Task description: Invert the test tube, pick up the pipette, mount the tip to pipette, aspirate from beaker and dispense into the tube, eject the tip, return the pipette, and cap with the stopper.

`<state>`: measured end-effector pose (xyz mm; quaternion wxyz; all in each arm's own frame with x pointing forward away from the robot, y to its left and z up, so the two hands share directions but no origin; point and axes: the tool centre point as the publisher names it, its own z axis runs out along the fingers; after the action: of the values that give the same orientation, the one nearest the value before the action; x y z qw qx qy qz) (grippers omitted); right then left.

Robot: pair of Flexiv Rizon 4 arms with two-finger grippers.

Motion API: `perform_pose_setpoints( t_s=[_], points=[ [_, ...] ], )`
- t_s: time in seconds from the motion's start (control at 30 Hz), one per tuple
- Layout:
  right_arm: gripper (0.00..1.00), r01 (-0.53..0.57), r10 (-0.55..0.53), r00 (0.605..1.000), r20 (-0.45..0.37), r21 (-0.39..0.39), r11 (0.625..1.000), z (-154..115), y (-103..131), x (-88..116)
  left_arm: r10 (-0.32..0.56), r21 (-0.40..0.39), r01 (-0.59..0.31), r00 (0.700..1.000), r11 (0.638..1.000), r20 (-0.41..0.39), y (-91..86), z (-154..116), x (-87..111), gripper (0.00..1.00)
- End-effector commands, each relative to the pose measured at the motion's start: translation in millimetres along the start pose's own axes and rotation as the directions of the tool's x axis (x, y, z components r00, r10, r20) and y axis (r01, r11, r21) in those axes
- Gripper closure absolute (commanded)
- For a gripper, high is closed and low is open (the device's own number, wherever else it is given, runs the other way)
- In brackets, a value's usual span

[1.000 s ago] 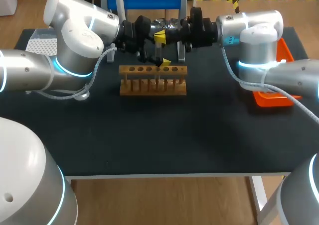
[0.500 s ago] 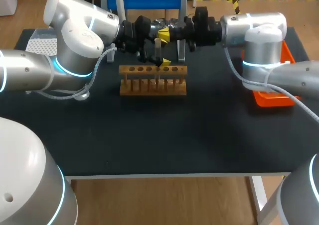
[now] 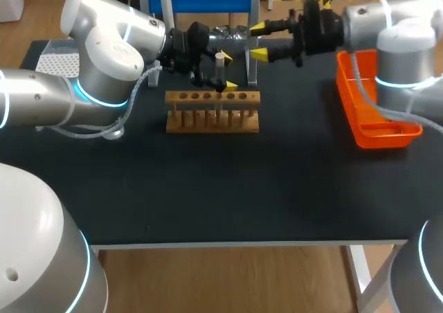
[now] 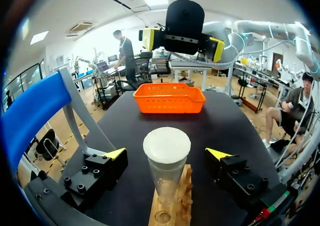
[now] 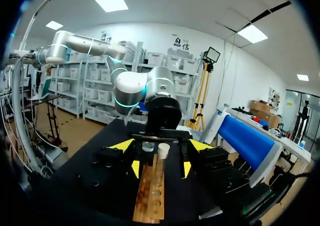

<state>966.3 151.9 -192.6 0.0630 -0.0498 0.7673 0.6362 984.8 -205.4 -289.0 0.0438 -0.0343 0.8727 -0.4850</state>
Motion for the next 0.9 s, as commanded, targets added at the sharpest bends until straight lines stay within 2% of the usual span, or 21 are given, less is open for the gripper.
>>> perform_pose_setpoints(
  t_s=[0.03,0.13,0.2,0.47,0.9],
  points=[
    [0.0,0.0,-0.003,0.999,0.05,0.05,0.999,-27,1,13,-0.001,-0.003,0.001,1.0,1.0,-0.001,-0.4,0,-0.5,0.0],
    [0.0,0.003,-0.008,0.998,0.066,0.077,0.997,-34,-7,15,-0.001,-0.003,0.001,1.0,1.0,-0.001,-0.4,0,-0.5,0.0],
    [0.0,0.022,-0.033,0.996,0.088,0.121,0.992,-36,-14,17,-0.001,-0.003,0.001,1.0,1.0,-0.001,-0.4,0,-0.5,0.0],
    [0.0,0.022,-0.033,0.996,0.088,0.121,0.992,-36,-14,17,-0.001,-0.003,0.001,1.0,1.0,-0.001,-0.4,0,-0.5,0.0],
    [0.0,0.022,-0.033,0.996,0.088,0.121,0.992,-36,-14,17,-0.023,0.01,0.022,0.997,1.0,0.072,14.6,-31,0.3,0.0]
  ],
)
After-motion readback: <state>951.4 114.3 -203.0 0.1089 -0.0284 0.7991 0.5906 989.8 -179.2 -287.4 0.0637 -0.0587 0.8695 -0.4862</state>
